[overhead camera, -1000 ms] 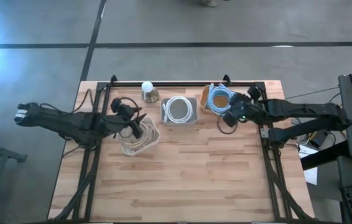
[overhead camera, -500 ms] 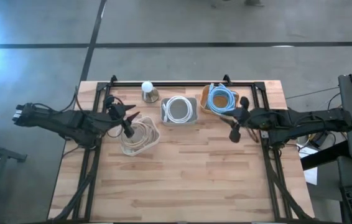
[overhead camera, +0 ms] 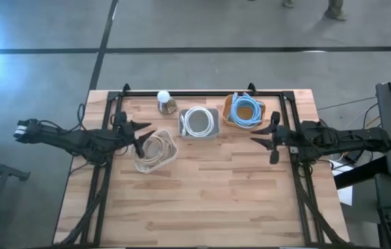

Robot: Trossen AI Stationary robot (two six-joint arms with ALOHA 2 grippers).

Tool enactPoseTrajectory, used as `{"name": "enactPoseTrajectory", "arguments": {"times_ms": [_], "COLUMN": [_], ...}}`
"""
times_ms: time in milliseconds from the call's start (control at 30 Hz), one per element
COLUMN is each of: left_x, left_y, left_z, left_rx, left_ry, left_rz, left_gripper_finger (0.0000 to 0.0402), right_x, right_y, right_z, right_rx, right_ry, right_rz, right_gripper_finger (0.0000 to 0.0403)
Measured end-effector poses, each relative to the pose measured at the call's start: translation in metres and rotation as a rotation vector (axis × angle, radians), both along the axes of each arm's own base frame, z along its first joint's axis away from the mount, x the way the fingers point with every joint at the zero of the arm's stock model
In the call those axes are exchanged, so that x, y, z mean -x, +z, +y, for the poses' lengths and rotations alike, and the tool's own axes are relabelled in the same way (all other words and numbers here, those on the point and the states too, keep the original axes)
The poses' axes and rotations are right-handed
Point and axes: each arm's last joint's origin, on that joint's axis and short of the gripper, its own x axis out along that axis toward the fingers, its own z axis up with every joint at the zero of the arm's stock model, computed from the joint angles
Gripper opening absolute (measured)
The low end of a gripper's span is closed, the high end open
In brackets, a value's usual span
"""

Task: Sort HDMI cables
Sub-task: Return to Home Position

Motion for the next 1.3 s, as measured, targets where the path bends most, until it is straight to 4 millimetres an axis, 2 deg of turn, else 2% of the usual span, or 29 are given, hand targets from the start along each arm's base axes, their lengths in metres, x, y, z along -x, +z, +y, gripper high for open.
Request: {"name": "enactPoseTrajectory", "arguments": {"times_ms": [200,433,733,933,1300], "left_x": [0.016,0.030,0.042,0.047,0.056], "left_y": [-0.005,-0.011,-0.007,-0.011,-0.030], "left_z": [0.003,0.005,0.006,0.007,0.009], "left_rx": [0.014,0.033,0.021,0.013,0.015], "left_ry": [0.001,-0.041,-0.066,-0.068,-0.068], "left_rz": [-0.079,-0.146,-0.216,-0.240,-0.292], "left_gripper_finger": [0.0161,0.0161,0.0161,0.0161,0.0161], "right_x": [0.017,0.031,0.049,0.046,0.046], "right_y": [-0.004,-0.020,-0.028,-0.034,-0.037], "right_z": [-0.001,-0.001,-0.002,-0.001,0.001], "right_rx": [0.004,0.002,0.020,0.022,0.021], "right_ry": [0.000,0.000,0.002,0.036,0.119], "right_rz": [-0.075,-0.134,-0.250,-0.226,-0.226], "right_gripper_finger": [0.0088,0.0095,0.0087,0.0085,0.0086]}}
